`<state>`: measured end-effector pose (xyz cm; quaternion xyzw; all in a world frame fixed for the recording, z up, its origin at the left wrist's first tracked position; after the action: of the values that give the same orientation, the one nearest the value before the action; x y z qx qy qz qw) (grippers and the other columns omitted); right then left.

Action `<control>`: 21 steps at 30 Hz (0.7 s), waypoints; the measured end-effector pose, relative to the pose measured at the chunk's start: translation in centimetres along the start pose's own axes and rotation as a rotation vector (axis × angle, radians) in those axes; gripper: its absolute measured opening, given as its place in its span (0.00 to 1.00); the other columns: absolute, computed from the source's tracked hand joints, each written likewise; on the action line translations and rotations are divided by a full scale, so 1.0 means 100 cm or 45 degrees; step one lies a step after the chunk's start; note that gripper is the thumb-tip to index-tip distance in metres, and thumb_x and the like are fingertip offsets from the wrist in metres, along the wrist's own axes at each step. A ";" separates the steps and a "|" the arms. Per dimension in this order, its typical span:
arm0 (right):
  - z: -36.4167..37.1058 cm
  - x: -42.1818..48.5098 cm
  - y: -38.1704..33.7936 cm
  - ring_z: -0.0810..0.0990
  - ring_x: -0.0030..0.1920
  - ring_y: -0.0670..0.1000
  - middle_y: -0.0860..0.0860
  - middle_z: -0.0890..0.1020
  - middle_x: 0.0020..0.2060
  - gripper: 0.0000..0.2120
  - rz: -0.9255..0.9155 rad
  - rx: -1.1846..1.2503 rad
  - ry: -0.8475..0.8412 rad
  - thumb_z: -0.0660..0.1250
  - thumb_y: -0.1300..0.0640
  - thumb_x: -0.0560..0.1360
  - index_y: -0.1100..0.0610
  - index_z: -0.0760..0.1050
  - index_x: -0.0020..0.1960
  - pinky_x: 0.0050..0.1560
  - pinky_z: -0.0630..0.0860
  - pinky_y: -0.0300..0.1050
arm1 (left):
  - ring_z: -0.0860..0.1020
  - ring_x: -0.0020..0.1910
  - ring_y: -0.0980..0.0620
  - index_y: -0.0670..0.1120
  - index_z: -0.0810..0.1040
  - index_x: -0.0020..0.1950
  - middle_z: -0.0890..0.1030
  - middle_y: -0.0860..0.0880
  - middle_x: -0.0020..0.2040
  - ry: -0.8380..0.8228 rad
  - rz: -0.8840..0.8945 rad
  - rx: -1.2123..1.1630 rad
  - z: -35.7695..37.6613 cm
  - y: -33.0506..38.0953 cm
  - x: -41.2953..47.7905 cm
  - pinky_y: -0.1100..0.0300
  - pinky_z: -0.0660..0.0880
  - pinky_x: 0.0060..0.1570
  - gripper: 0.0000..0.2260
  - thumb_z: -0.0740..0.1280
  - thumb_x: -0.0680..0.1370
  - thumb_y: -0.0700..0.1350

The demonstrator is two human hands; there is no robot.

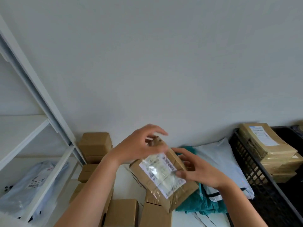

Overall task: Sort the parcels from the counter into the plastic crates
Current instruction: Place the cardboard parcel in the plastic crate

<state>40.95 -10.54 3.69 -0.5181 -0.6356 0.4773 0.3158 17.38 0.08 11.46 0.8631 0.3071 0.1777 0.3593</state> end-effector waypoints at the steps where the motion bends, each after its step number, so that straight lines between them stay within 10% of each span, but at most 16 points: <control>1: 0.004 0.000 0.004 0.84 0.60 0.54 0.49 0.83 0.61 0.33 0.001 0.075 0.115 0.77 0.41 0.73 0.35 0.69 0.75 0.62 0.82 0.56 | 0.75 0.65 0.69 0.65 0.77 0.66 0.75 0.69 0.66 0.189 -0.037 -0.099 0.000 -0.003 -0.001 0.64 0.74 0.64 0.16 0.71 0.78 0.63; 5: 0.017 0.002 0.021 0.88 0.53 0.57 0.54 0.87 0.55 0.29 0.059 0.478 0.551 0.77 0.39 0.73 0.37 0.71 0.72 0.57 0.84 0.59 | 0.77 0.64 0.64 0.68 0.76 0.67 0.79 0.66 0.64 0.787 -0.251 -0.404 0.016 -0.035 -0.017 0.50 0.76 0.69 0.18 0.64 0.78 0.70; 10: 0.022 0.007 0.024 0.88 0.53 0.56 0.52 0.88 0.55 0.30 0.078 0.676 0.694 0.71 0.41 0.73 0.43 0.71 0.73 0.52 0.84 0.51 | 0.77 0.66 0.67 0.76 0.54 0.78 0.72 0.65 0.73 0.092 -0.350 -0.535 0.081 -0.040 -0.027 0.58 0.79 0.63 0.34 0.68 0.77 0.69; 21: 0.006 -0.015 0.011 0.83 0.64 0.51 0.45 0.84 0.63 0.40 -0.021 0.412 0.389 0.75 0.37 0.70 0.36 0.63 0.78 0.64 0.81 0.55 | 0.80 0.63 0.62 0.71 0.61 0.78 0.78 0.57 0.68 0.243 -0.219 -0.638 0.071 -0.032 -0.038 0.56 0.82 0.58 0.41 0.75 0.68 0.65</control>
<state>41.14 -12.11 2.59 -0.5218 -0.4996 0.4864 0.4915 17.01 -4.25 3.97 0.6974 0.3582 0.2975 0.5448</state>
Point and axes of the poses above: each hand's wrist, its own x-axis towards the middle knuckle, its own z-axis out of the palm, y = z × x, the point moved 1 cm from there along x, towards the middle knuckle
